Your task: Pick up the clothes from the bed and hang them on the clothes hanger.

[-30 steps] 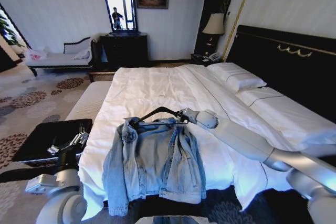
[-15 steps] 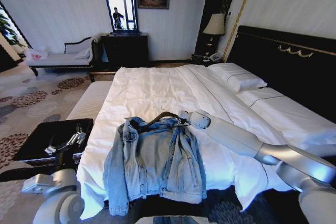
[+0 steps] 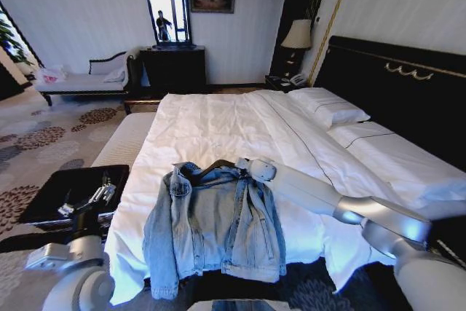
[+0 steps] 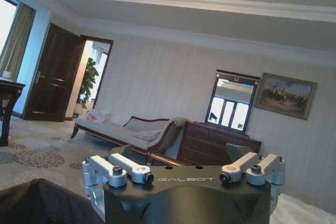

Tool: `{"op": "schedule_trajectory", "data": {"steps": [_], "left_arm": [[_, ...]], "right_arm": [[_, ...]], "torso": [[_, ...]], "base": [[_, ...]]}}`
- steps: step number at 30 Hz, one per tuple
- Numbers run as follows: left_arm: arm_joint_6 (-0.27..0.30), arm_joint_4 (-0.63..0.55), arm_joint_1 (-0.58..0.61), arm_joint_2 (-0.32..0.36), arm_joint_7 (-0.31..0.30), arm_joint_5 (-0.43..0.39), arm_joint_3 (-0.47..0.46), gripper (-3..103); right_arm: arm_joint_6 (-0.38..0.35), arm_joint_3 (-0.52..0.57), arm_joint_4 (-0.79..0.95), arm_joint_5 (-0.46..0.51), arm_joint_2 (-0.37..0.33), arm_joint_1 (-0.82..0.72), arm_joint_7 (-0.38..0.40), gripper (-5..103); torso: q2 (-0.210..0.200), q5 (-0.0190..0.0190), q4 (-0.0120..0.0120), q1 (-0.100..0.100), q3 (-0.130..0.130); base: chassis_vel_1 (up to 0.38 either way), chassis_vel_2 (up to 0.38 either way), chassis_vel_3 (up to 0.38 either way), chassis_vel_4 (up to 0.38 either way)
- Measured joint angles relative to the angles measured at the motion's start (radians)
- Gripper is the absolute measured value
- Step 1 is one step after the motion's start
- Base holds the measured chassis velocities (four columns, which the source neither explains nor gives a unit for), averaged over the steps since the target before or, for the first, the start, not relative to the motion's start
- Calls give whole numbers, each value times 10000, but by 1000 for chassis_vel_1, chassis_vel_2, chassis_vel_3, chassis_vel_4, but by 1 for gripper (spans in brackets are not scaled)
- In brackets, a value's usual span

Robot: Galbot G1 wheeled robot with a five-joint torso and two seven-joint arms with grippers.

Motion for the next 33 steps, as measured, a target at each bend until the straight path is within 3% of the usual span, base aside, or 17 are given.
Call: {"op": "schedule_trajectory", "data": {"steps": [1,4,15,18,24,30,33], "left_arm": [[0,0,0,0,0,0,0,100],[-40,14,35,-14,2,-40,-103,100],[-137,62,110,-75,5,-90,-237,100],[-159,70,128,-90,7,-76,-231,100],[-172,122,128,-94,14,-33,-185,100],[-175,225,78,-85,16,41,-72,100],[-185,270,64,-72,16,62,-37,100]], "right_arm": [[0,0,0,0,0,0,0,19],[312,-203,-627,528,915,7,436,19],[1214,-642,-1928,1596,1980,171,1480,19],[1442,-664,-2218,1699,2064,168,1737,19],[2586,-763,-2796,2651,2148,17,2292,19],[3393,-819,-2839,2866,2076,-80,2193,16],[3594,-812,-2686,2960,1979,-78,2211,24]], "torso": [[0,0,0,0,0],[0,5,16,1,1],[0,4,5,0,1],[-1,3,7,1,1],[0,3,4,0,1],[0,3,4,0,1],[0,6,9,1,1]], "base": [[0,0,0,0],[0,0,0,0],[0,0,0,0],[0,0,0,0],[0,0,0,0],[0,0,0,0],[0,0,0,0]]}}
